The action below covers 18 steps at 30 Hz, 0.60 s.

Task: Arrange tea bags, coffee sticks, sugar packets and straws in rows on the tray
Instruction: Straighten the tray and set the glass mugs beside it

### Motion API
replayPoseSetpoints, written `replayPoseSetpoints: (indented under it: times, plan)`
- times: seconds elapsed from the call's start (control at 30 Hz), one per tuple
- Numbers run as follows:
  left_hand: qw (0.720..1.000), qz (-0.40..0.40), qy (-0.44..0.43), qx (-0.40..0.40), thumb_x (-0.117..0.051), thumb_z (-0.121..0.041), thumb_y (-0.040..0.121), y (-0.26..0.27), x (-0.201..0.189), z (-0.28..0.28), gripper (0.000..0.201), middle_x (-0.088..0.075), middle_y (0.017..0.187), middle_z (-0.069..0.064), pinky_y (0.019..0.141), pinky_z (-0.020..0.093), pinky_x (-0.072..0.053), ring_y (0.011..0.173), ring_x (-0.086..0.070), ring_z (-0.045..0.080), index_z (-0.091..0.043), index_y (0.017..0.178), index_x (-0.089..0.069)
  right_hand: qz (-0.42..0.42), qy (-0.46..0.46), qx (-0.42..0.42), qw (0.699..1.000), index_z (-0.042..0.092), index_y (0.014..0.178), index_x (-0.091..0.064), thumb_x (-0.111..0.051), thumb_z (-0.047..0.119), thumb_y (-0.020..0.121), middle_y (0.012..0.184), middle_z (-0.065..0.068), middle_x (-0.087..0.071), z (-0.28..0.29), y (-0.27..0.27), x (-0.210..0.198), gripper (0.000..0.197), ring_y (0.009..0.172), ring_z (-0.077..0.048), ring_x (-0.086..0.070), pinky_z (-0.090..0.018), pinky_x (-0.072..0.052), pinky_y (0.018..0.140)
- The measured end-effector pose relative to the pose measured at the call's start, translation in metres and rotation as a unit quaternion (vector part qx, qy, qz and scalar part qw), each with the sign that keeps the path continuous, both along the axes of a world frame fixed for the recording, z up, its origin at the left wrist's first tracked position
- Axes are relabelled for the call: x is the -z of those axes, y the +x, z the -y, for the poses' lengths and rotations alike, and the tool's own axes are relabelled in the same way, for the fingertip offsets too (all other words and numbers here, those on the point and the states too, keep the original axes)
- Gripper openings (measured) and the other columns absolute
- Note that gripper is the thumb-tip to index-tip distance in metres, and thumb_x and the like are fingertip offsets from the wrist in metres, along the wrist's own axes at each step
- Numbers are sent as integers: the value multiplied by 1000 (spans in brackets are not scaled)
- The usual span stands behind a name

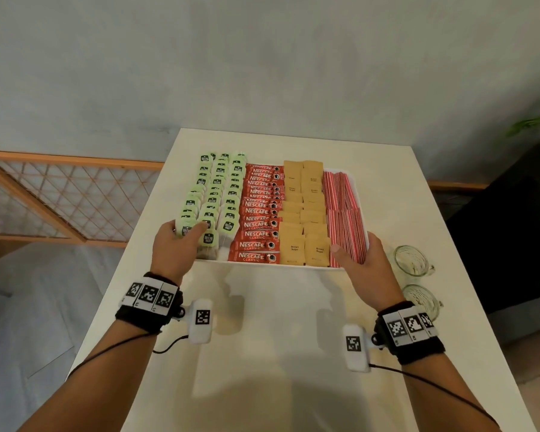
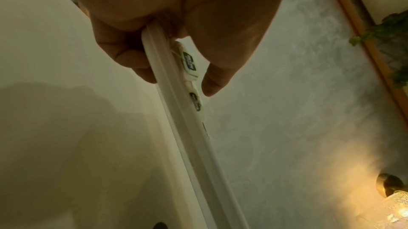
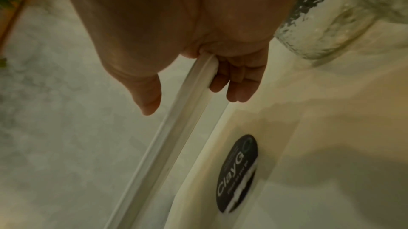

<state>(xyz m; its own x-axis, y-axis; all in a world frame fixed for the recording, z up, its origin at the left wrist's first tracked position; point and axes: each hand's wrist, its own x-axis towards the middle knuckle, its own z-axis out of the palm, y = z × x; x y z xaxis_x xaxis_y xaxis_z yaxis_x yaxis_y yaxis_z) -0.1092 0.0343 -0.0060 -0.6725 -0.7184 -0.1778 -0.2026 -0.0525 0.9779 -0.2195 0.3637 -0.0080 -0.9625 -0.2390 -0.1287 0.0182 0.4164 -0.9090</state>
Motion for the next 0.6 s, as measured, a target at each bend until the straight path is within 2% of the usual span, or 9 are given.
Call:
replayPoseSetpoints:
  times: [0.1,0.2,0.27,0.4,0.5,0.6]
  plan:
    - [1000,-4,-6,2,-73,-21,89,-8,-2,6,22,-77,97,0,61,30,-60,83,-76,18,-12,109,-70,-7,2,1,1000,23,131,-48,-72,47,89,112,13,-64,5,-8,-7,54,103,-7,-63,-29,-51,82]
    - [1000,-11,-24,13,-71,-19,90,-19,-5,10,18,-78,94,-3,58,25,-58,82,-76,14,-14,107,-72,-9,-4,1,1000,21,134,-47,-72,46,89,114,13,-64,10,-18,-11,57,105,-10,-64,-31,-53,86]
    - [999,-8,-41,14,-72,-21,89,-28,-8,14,18,-78,94,-4,59,23,-57,83,-75,12,-15,105,-73,-13,-11,-1,1000,20,134,-48,-72,46,89,115,13,-64,13,-26,-12,57,105,-9,-64,-28,-52,82]
    - [997,8,-71,17,-72,-28,86,-45,-13,25,19,-78,94,-7,74,31,-59,87,-74,11,-18,102,-74,-19,-19,-9,1000,19,132,-48,-71,46,89,115,9,-66,21,-41,-18,56,103,-6,-64,-17,-48,73]
    - [996,1,-86,26,-72,-27,87,-59,-20,28,18,-77,95,-9,70,25,-56,86,-73,6,-19,103,-74,-21,-11,-10,1000,19,132,-47,-71,50,88,117,7,-65,26,-57,-21,59,104,-7,-64,-22,-49,77]
    - [996,6,-89,24,-73,-35,83,-72,-24,34,26,-77,94,-8,79,34,-60,86,-74,9,-19,103,-74,-12,-5,-9,1000,21,133,-46,-71,54,85,118,7,-65,34,-73,-20,64,106,-12,-65,-31,-53,87]
